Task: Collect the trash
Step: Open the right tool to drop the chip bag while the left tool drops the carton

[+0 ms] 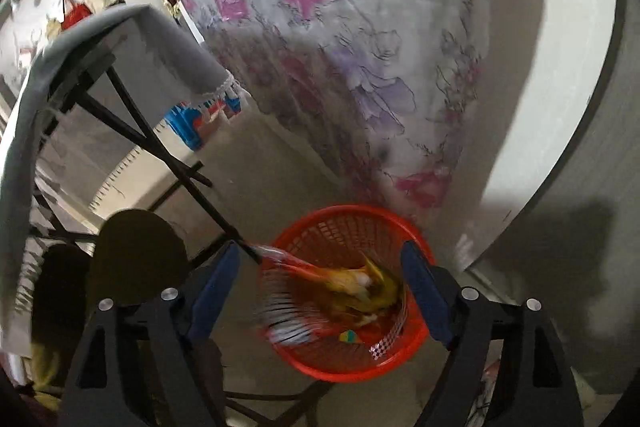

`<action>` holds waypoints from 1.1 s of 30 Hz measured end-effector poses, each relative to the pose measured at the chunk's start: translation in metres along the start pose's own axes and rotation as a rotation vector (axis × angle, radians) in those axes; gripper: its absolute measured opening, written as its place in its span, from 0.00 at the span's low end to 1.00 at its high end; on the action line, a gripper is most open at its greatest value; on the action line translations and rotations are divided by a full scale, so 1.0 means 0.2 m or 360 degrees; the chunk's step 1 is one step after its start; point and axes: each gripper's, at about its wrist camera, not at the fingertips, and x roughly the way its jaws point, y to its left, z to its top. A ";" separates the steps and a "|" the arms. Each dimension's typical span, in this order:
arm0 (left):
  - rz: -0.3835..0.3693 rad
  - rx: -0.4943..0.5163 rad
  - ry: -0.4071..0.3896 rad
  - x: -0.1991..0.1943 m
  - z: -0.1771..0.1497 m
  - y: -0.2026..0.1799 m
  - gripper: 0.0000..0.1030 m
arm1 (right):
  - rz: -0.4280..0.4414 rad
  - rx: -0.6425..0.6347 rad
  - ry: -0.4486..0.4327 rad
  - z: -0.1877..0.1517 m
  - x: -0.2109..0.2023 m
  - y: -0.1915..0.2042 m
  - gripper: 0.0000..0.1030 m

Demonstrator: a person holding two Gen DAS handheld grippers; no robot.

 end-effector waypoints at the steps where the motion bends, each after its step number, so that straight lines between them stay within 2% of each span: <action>1: -0.0007 0.0011 0.0010 0.01 0.00 -0.02 0.88 | 0.0009 0.0018 -0.0022 0.01 -0.02 -0.02 0.83; 11: -0.0142 0.0142 0.0138 0.27 0.03 -0.24 0.88 | 0.0014 0.0208 -0.0290 0.16 -0.25 -0.20 0.86; 21: -0.0271 0.0250 0.0261 0.58 0.09 -0.48 0.89 | 0.0028 0.0271 -0.0412 0.19 -0.38 -0.30 0.86; 26: -0.0198 0.0231 0.0269 0.64 0.10 -0.48 0.91 | 0.0047 0.0300 -0.0436 0.18 -0.41 -0.34 0.86; 33: -0.0085 0.0213 0.0204 0.54 0.09 -0.41 0.92 | 0.0101 0.0283 -0.0454 0.19 -0.44 -0.29 0.86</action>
